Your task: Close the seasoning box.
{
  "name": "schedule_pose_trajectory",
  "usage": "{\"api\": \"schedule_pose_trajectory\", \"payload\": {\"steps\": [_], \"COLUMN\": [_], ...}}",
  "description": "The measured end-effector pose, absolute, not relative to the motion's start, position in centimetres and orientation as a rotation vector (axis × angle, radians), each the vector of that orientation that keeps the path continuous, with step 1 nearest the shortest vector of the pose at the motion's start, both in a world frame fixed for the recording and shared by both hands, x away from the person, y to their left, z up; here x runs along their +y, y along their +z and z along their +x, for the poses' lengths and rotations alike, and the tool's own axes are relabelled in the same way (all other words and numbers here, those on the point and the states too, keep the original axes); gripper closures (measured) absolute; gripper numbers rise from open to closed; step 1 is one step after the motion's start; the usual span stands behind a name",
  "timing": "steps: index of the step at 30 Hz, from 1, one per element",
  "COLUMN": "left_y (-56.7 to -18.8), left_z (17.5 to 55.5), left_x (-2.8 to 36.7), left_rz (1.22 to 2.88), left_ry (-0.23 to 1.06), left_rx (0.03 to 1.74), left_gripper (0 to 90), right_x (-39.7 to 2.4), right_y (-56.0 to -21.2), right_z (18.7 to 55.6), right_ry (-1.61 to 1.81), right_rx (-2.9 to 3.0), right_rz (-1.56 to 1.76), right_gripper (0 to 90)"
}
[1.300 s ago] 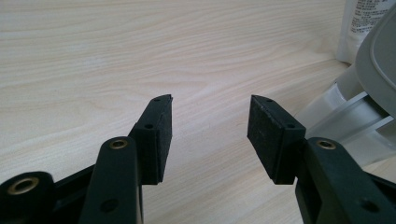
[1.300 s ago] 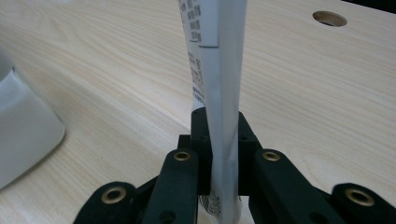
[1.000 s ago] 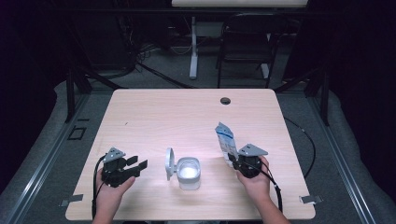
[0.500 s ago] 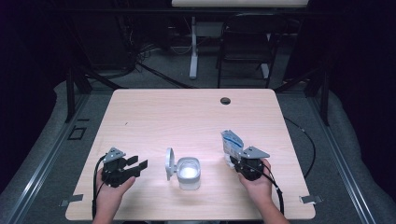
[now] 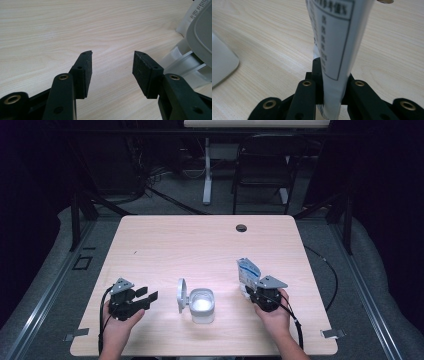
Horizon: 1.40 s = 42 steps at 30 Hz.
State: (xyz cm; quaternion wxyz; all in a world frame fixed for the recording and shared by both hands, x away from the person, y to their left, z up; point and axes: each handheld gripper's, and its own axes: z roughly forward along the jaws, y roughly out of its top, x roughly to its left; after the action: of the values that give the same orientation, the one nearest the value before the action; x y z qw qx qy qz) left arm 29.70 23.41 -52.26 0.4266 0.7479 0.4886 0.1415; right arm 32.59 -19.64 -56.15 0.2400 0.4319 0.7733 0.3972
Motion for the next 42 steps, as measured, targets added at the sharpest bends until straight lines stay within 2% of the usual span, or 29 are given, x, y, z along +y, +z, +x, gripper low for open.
{"api": "schedule_pose_trajectory", "payload": {"steps": [13, 42], "left_y": [-52.3, -52.1], "left_z": [29.7, 29.6], "left_x": [23.3, 23.1], "left_rz": [1.873, 1.872], "left_ry": [0.353, 0.364], "left_rx": [1.219, 1.214], "left_gripper": [50.4, 50.3], "right_x": [-20.2, -20.8], "right_y": [-56.2, -56.0], "right_z": [32.4, 30.5], "right_ry": [1.103, 1.102], "right_rx": [2.11, 2.114], "right_rz": [1.202, 1.173], "right_gripper": [69.3, 56.1]}}
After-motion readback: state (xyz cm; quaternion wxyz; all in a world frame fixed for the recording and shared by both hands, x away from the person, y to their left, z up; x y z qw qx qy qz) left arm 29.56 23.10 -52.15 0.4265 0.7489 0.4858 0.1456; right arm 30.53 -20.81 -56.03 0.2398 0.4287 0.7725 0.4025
